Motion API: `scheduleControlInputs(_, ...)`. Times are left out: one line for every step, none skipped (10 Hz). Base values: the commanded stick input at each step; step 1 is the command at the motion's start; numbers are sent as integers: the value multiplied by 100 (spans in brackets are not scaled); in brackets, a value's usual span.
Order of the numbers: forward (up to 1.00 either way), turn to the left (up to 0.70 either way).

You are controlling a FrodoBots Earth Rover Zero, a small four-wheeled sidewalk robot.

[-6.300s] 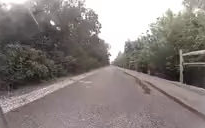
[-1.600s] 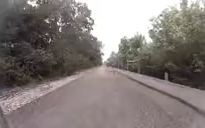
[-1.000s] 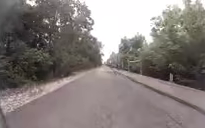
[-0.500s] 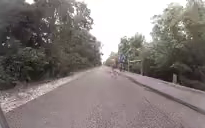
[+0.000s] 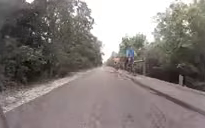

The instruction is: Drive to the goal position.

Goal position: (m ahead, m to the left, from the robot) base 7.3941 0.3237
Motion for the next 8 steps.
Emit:
scheduleControlInputs(70,0)
scheduleControlInputs(70,0)
scheduleControlInputs(70,0)
scheduleControlInputs(70,0)
scheduleControlInputs(70,0)
scheduleControlInputs(70,0)
scheduleControlInputs(70,0)
scheduleControlInputs(70,0)
